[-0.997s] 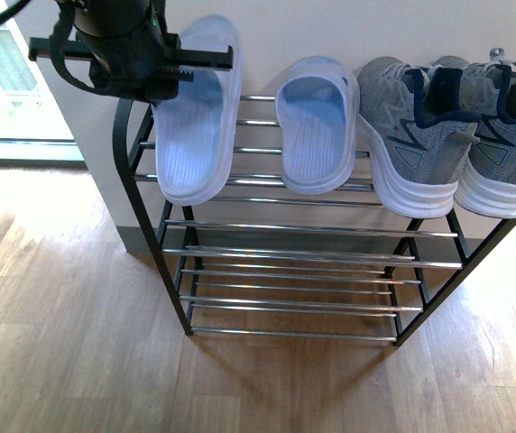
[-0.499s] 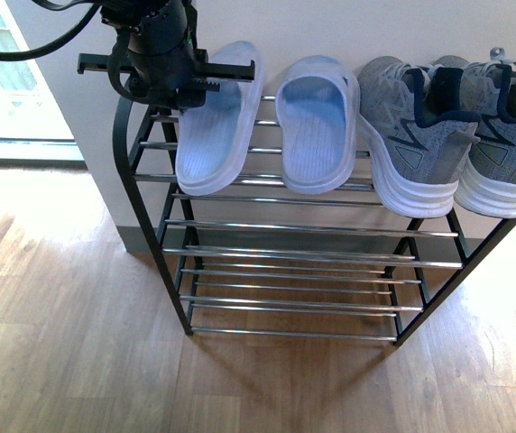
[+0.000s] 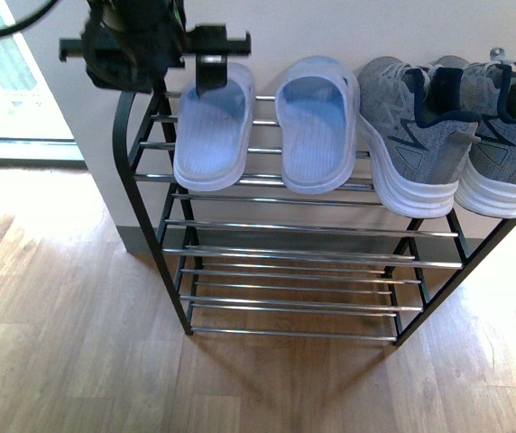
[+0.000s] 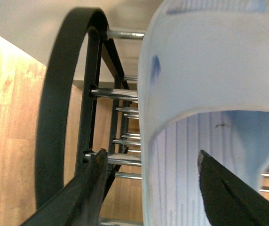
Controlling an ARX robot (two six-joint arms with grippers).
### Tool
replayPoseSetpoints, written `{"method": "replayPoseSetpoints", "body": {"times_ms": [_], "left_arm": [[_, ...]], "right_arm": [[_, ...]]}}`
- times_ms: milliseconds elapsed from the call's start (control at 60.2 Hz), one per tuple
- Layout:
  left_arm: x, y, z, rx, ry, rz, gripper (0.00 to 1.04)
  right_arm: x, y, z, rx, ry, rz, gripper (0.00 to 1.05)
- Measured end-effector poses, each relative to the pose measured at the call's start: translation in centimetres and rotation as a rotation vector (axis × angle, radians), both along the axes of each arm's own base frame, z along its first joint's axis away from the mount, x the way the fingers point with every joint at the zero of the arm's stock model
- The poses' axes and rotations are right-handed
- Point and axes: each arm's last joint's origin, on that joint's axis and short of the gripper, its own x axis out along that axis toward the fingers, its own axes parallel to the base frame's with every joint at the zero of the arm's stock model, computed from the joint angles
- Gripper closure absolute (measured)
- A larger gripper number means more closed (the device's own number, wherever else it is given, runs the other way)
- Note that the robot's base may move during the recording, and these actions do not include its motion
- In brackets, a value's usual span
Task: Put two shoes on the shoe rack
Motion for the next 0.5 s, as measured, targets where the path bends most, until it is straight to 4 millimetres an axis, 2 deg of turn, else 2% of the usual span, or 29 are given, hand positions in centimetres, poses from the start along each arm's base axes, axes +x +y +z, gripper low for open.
{"method": "replayPoseSetpoints", "body": {"times_ms": [33,116,183,233,283,366,416,499], "left_arm": [[-0.5,0.3,1.5,-0.020,-0.045,0.007,0.28],[-3.4,2.4,7.4,-0.056,-0.228,0.046,0.09],[-5.2,4.3,10.0,-0.022,-0.334,0.097,0.09],[-6.4,5.7,11.1,0.010,-0.393,0.152,0.10],[-7.4,7.0,11.4,0.023,-0.456,0.165,0.13],[-8.9,9.0,10.9,0.013,-0.647,0.111,0.25],[-10.3,10.0,9.8,0.017,-0.735,0.099,0.34],[-12.4,11.0,8.0,0.031,-0.789,0.079,0.47]], "right_arm": [[0.0,0.0,0.0,0.000,0.000,0.000,0.09],[0.0,0.0,0.0,0.000,0.000,0.000,0.09],[0.0,0.0,0.0,0.000,0.000,0.000,0.09],[0.0,0.0,0.0,0.000,0.000,0.000,0.09],[0.0,0.0,0.0,0.000,0.000,0.000,0.09],[0.0,0.0,0.0,0.000,0.000,0.000,0.09],[0.0,0.0,0.0,0.000,0.000,0.000,0.09],[0.0,0.0,0.0,0.000,0.000,0.000,0.09]]}}
